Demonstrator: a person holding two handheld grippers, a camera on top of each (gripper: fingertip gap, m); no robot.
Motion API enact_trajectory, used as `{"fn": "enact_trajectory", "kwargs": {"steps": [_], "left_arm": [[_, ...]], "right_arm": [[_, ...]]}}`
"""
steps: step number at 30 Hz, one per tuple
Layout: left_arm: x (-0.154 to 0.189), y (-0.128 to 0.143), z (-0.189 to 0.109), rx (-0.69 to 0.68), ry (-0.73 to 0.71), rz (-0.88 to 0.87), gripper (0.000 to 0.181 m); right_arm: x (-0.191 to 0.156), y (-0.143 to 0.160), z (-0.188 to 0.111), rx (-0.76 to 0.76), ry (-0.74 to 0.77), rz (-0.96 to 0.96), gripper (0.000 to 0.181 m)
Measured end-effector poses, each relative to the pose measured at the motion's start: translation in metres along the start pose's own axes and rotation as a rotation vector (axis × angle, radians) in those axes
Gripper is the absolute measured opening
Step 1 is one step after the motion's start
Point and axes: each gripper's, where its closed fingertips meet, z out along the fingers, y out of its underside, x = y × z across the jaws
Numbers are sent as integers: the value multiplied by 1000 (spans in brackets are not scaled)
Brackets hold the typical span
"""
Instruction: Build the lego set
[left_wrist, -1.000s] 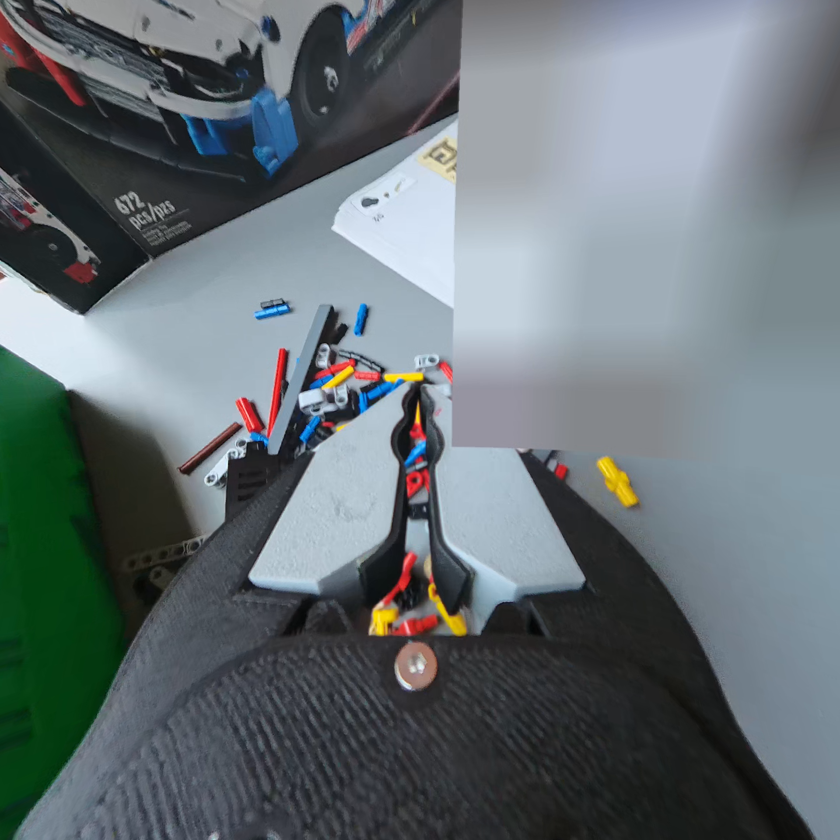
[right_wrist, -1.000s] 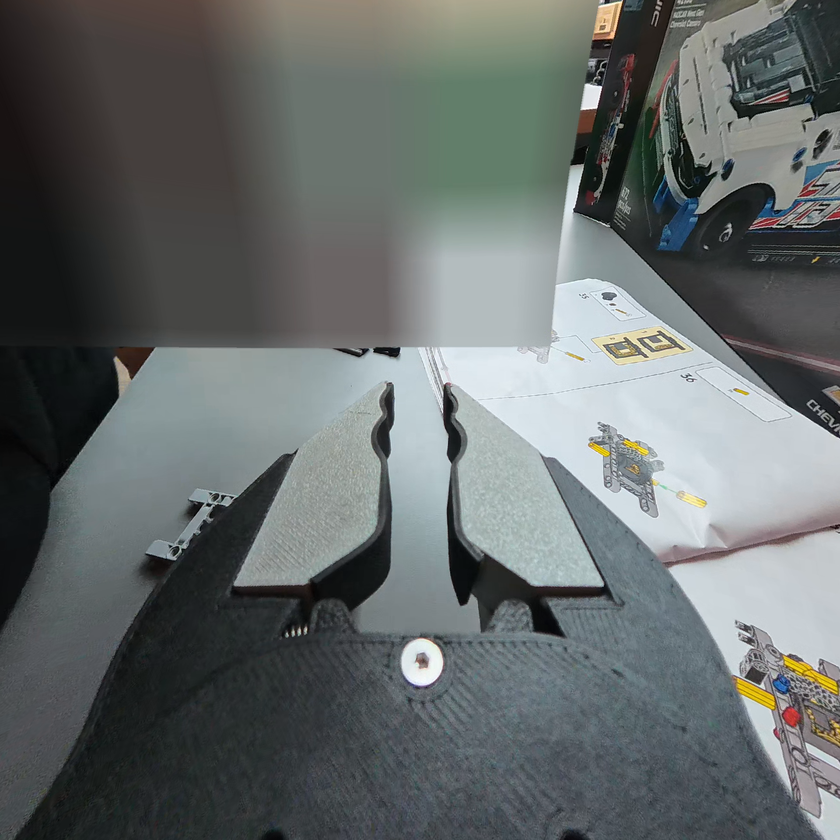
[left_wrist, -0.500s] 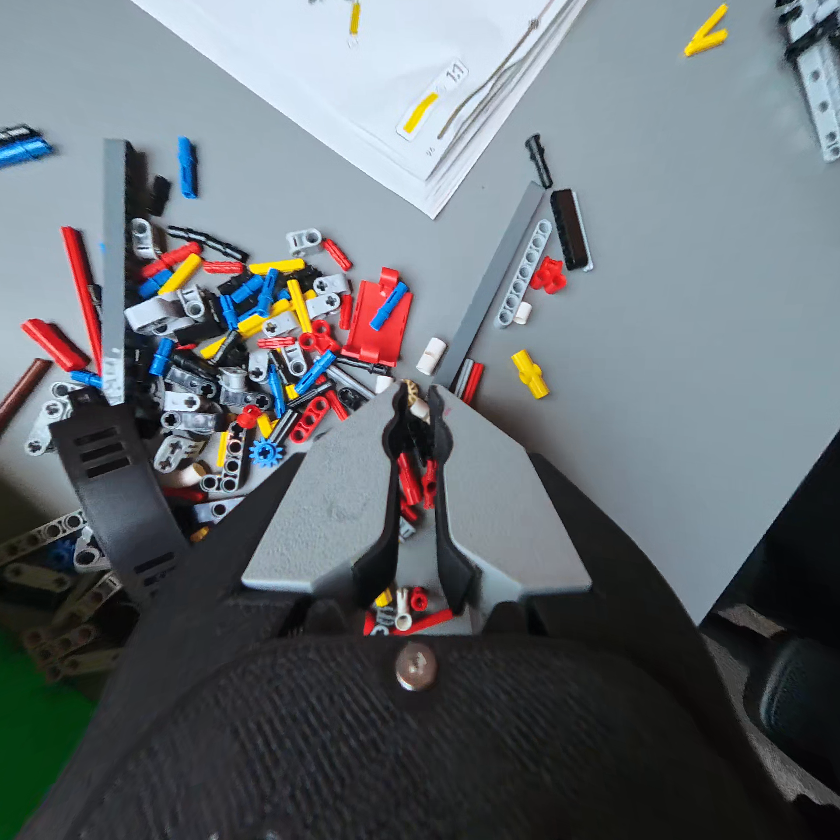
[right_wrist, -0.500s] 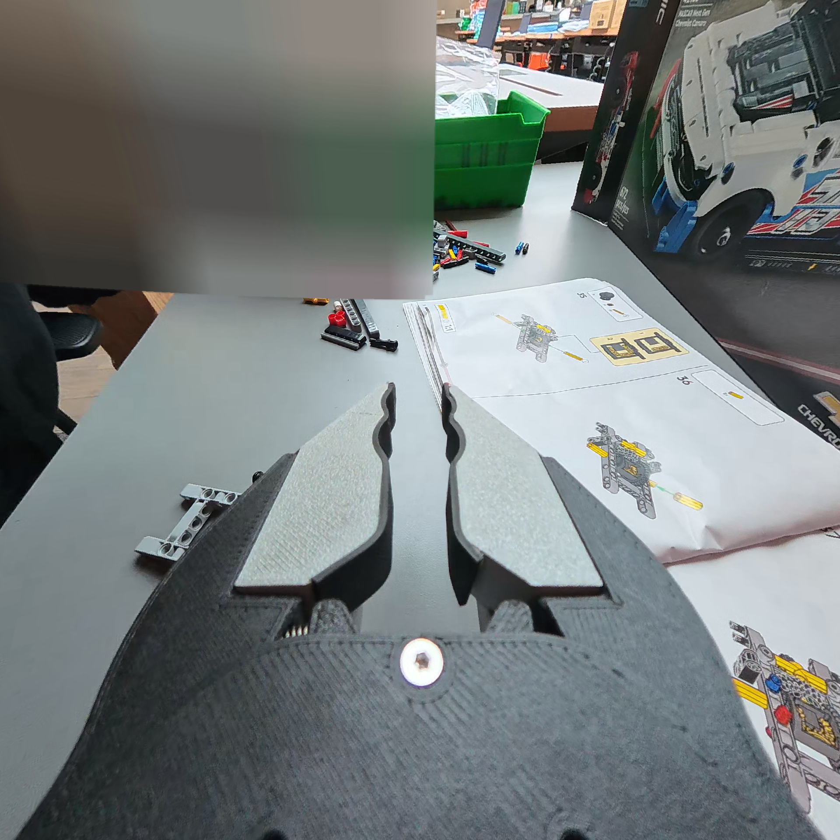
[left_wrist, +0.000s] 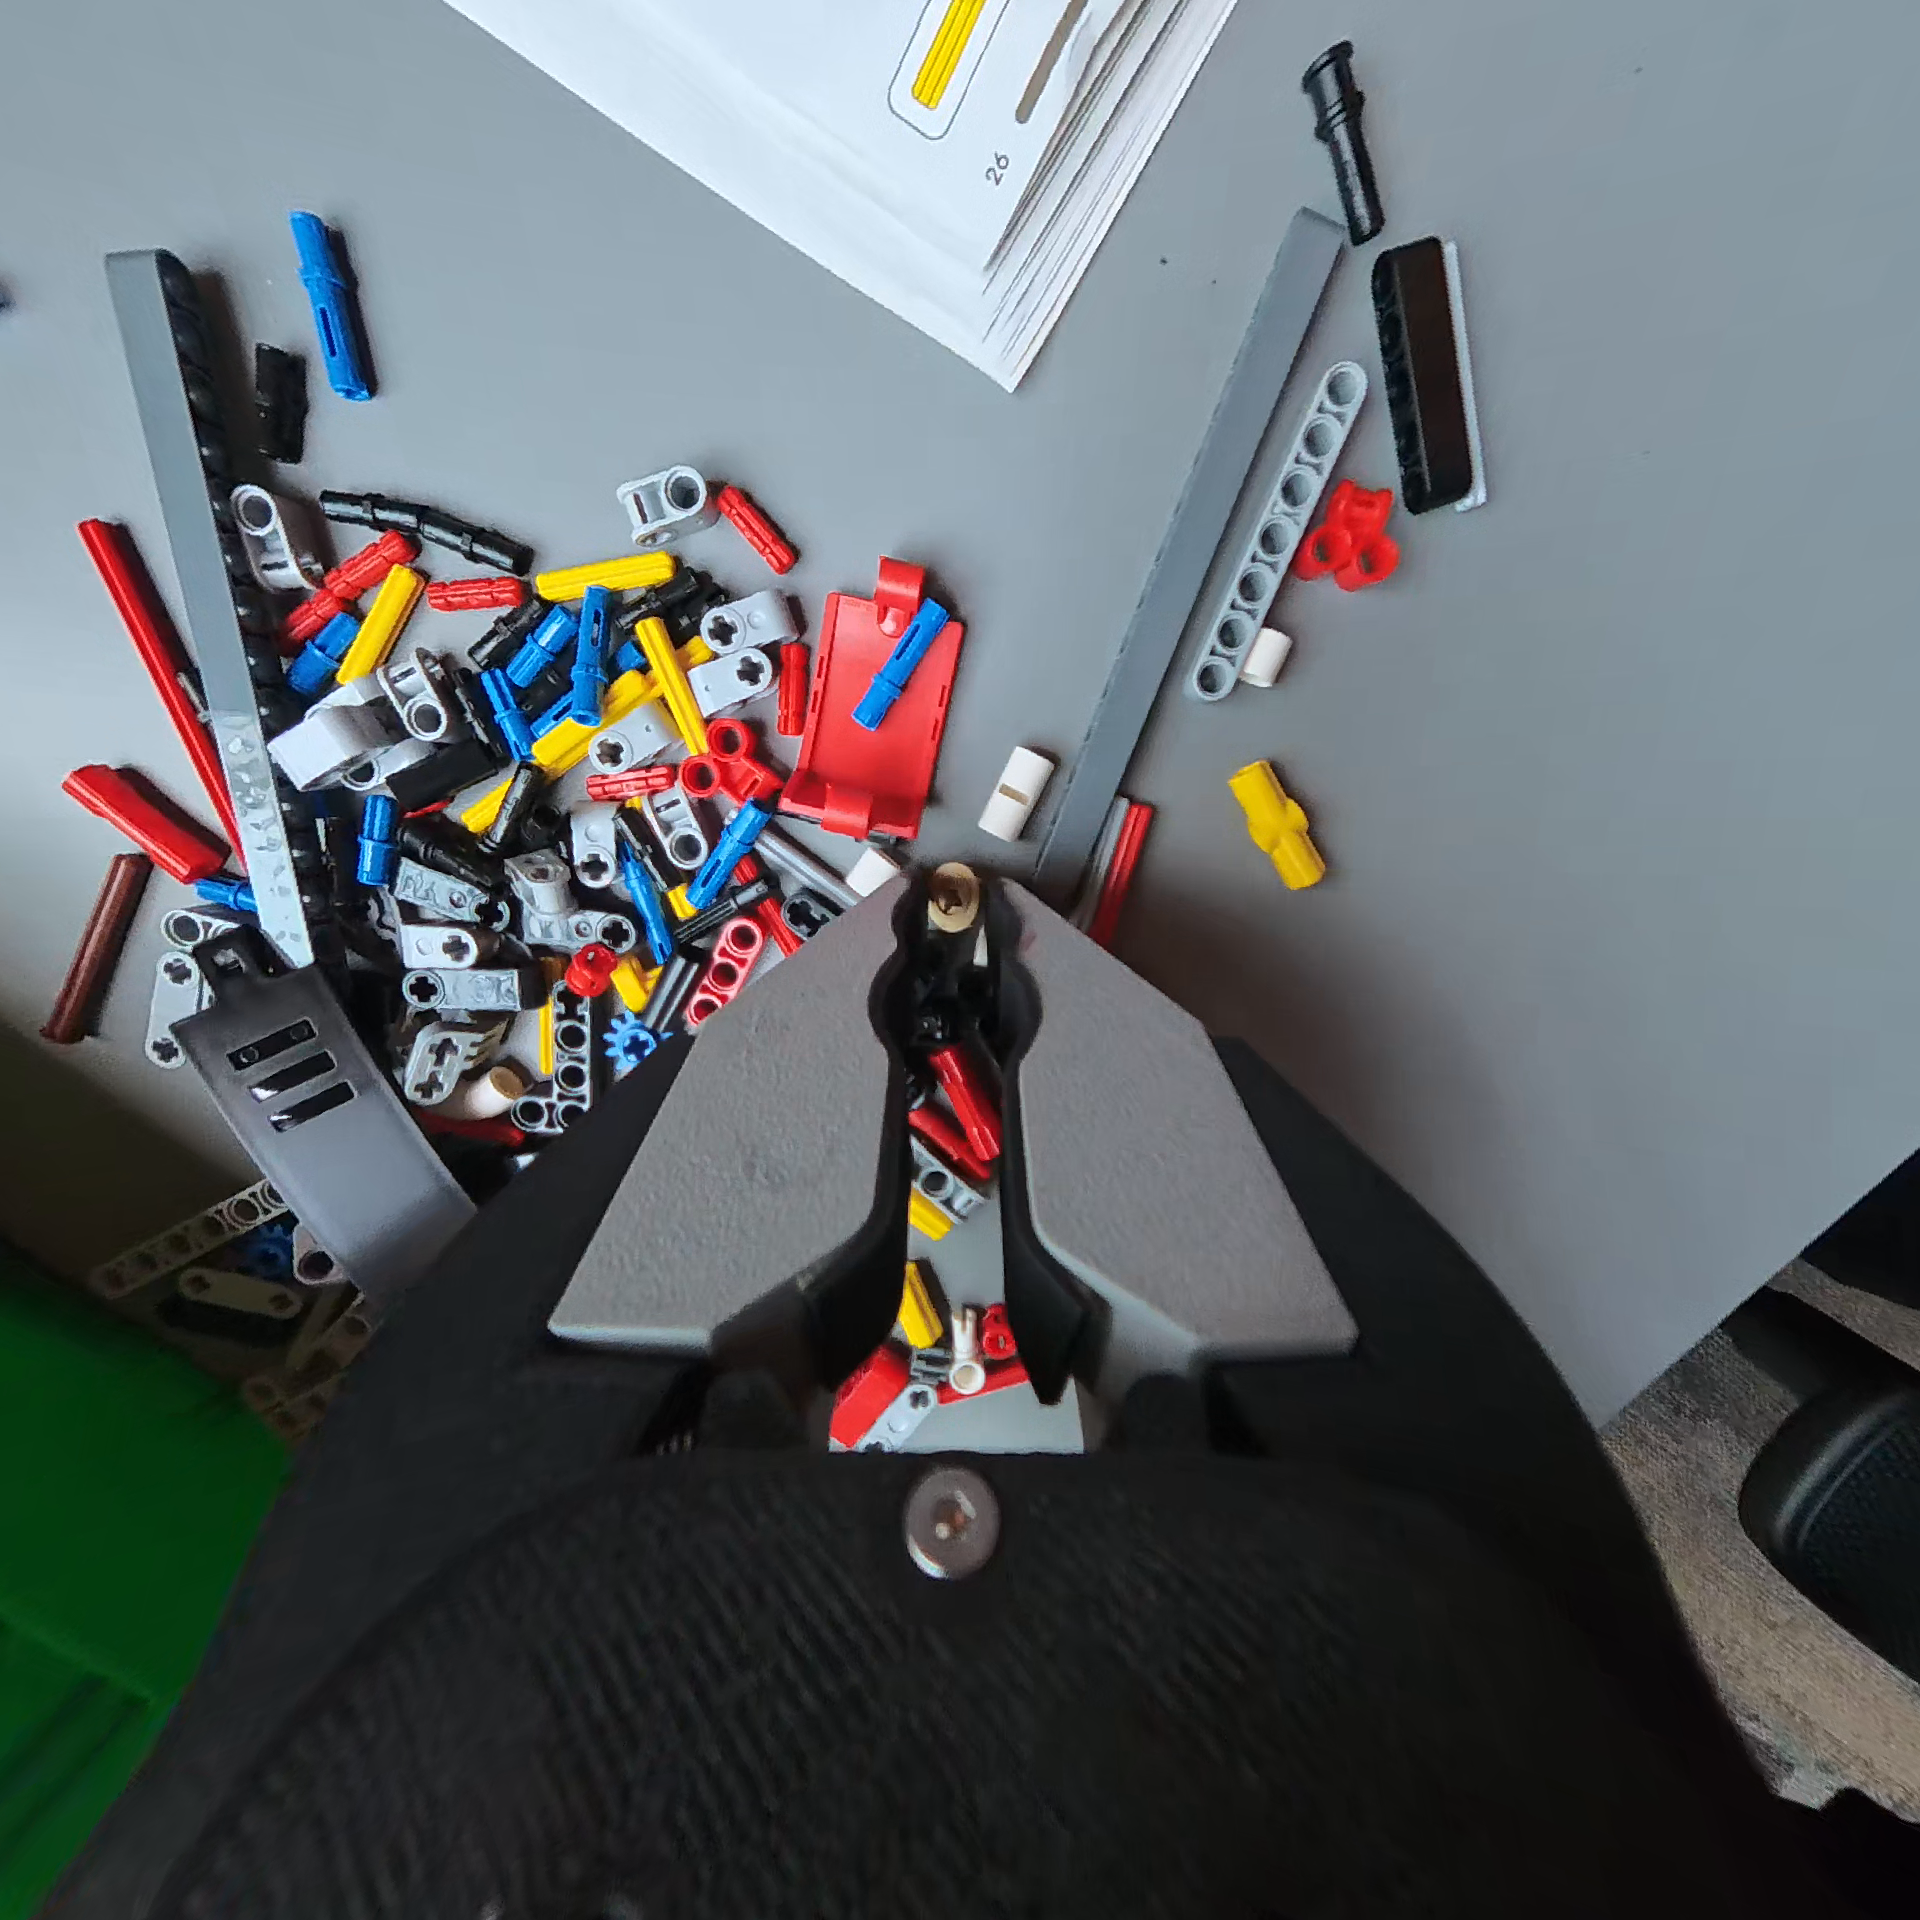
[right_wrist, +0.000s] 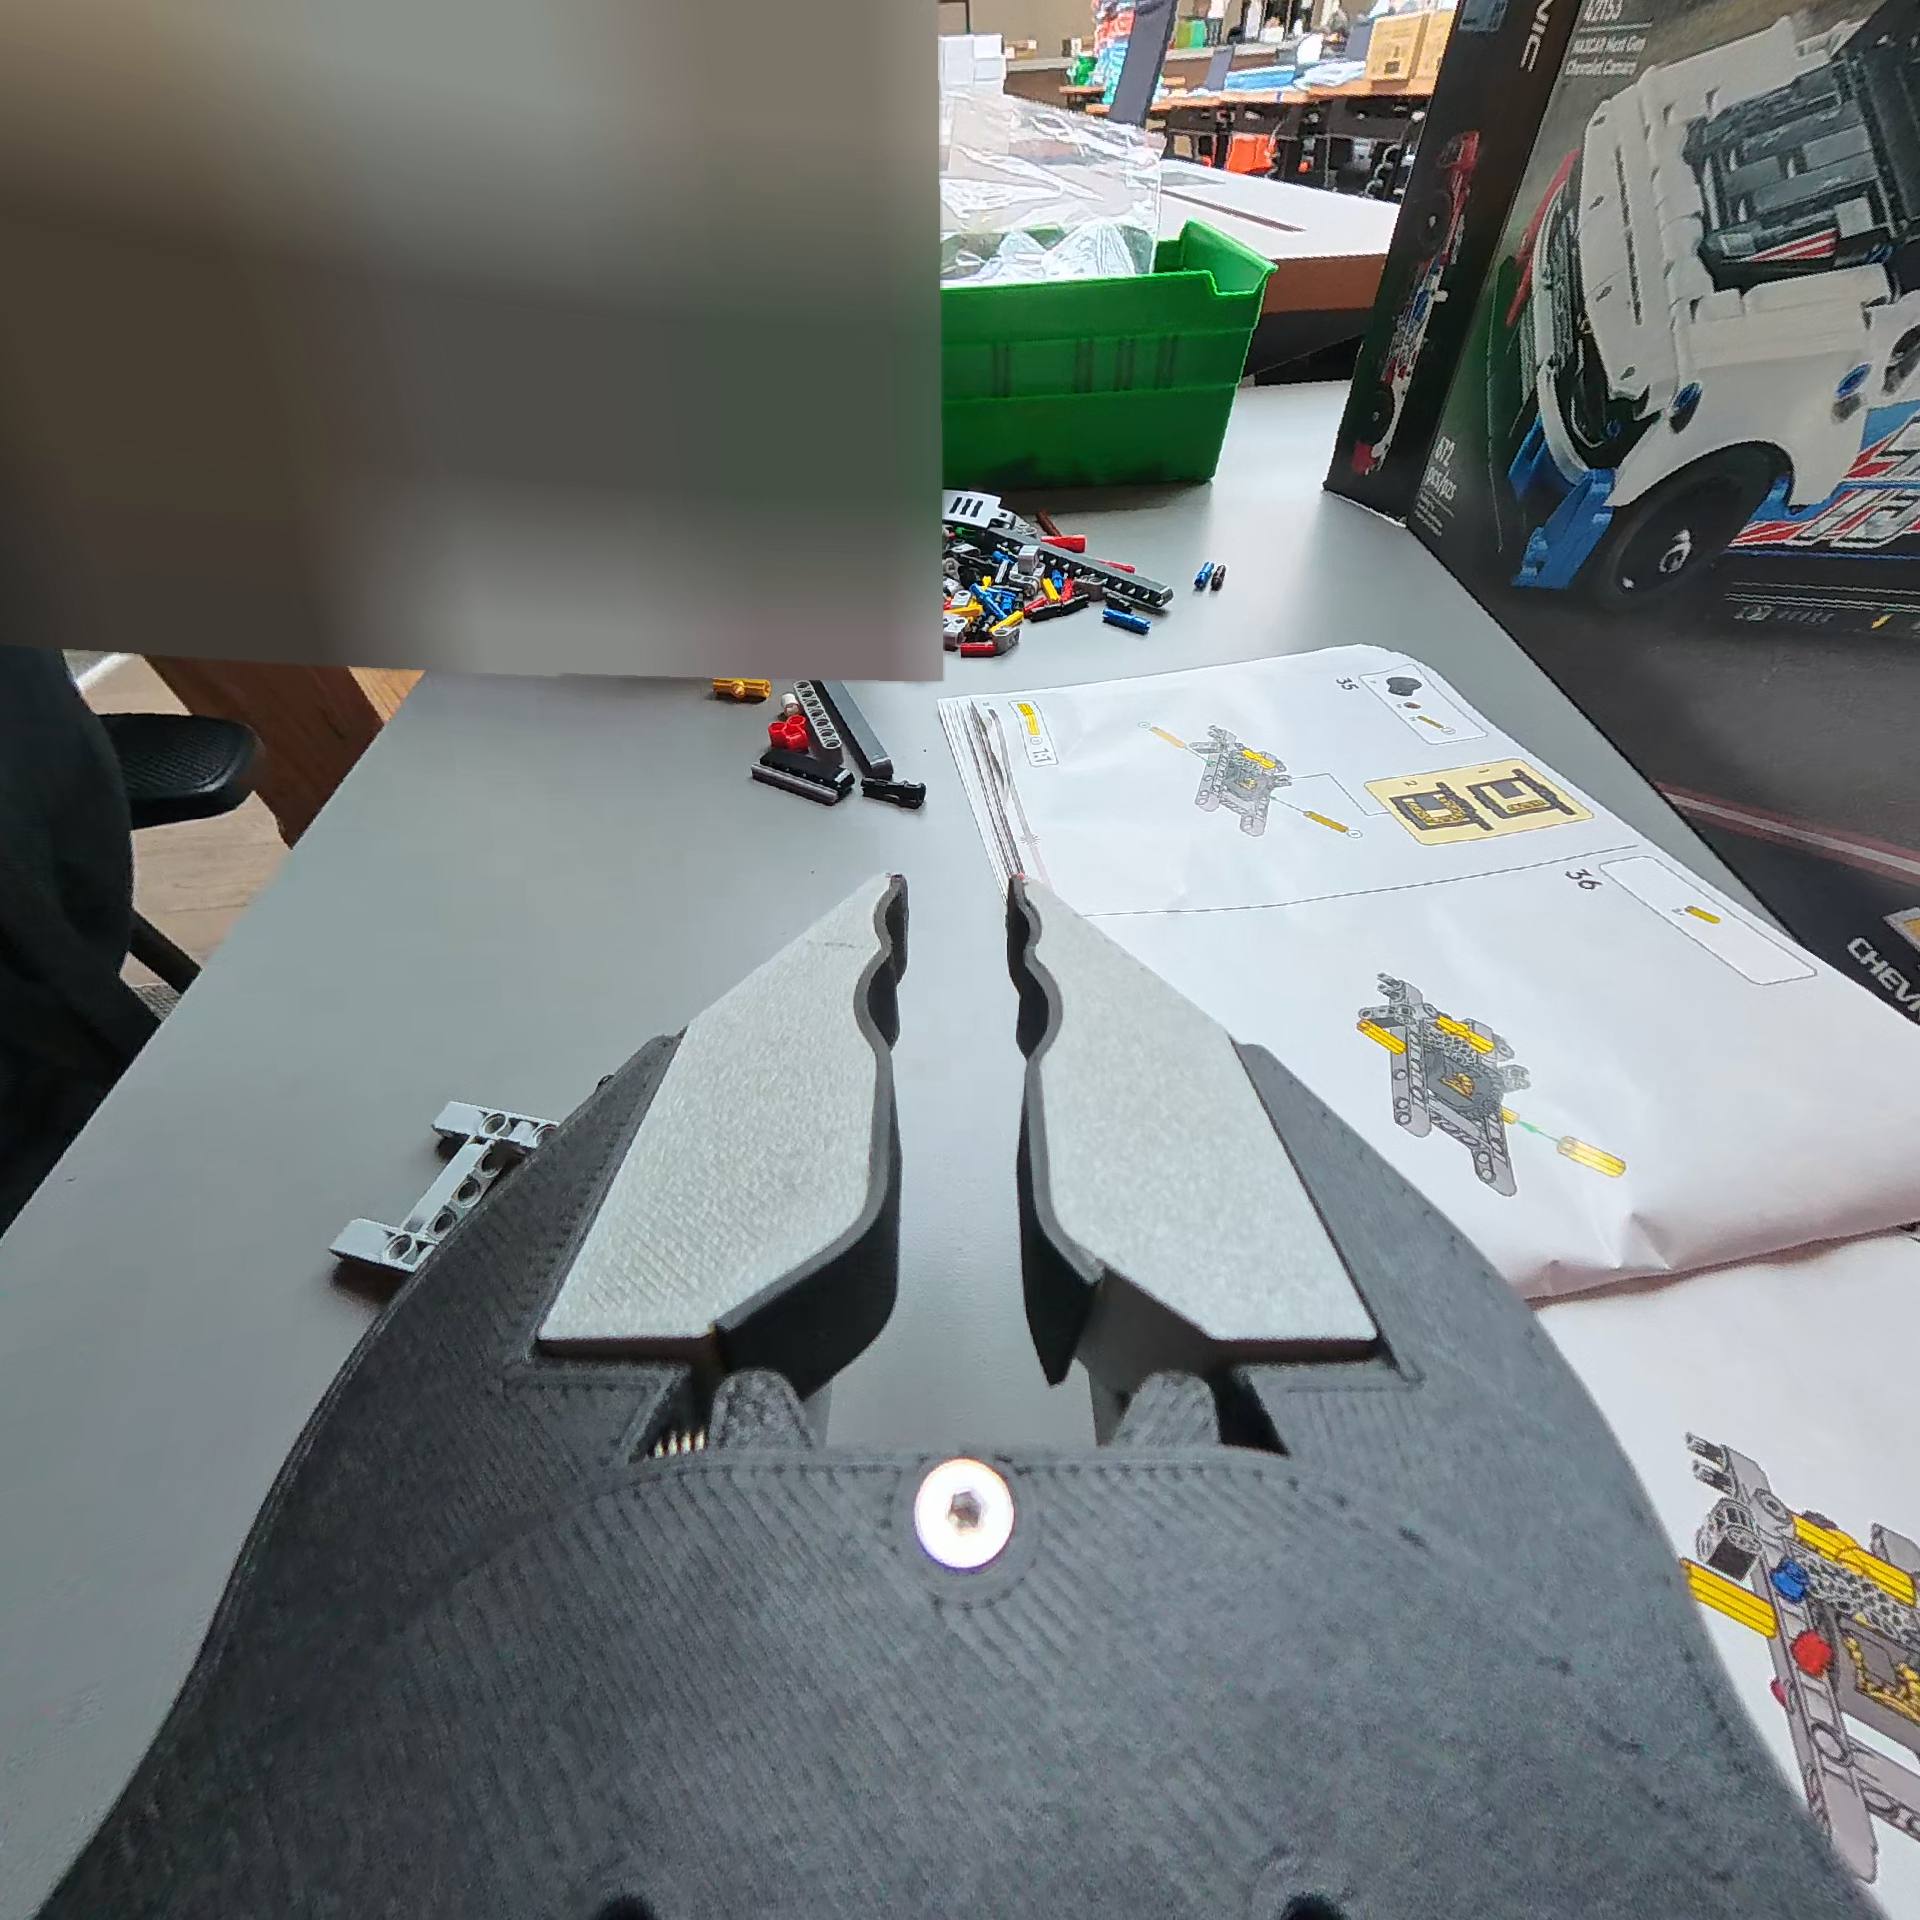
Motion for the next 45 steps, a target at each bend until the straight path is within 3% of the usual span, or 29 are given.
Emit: {"fn": "enact_trajectory", "kwargs": {"steps": [9,11,14,17,19,24,30,36,41,43,45], "left_arm": [[6,-8,-12,50,-21,37,7],[19,-25,-22,123,-5,74,7],[60,-73,-27,273,105,137,7],[106,-119,-10,356,176,230,7],[128,-138,14,334,185,262,7],[148,-151,51,254,161,309,8],[153,-151,53,256,199,285,21],[125,-125,16,288,135,200,19],[22,-42,-59,253,-215,-32,18],[-7,-10,-87,257,-276,-152,19],[-19,17,-98,235,-270,-226,20]], "right_arm": [[0,1,0,-4,-3,4,15],[0,1,1,-7,-4,6,15],[-1,2,2,-17,-6,1,15],[-2,3,3,-27,-1,-16,14],[-2,4,3,-31,4,-28,14],[-3,5,4,-37,6,-36,13],[-3,5,4,-37,1,-34,13],[-3,4,3,-30,3,-31,13],[-3,4,3,-33,-2,-27,13],[-3,5,4,-35,-3,-26,13],[-2,4,4,-35,3,-26,12]]}}
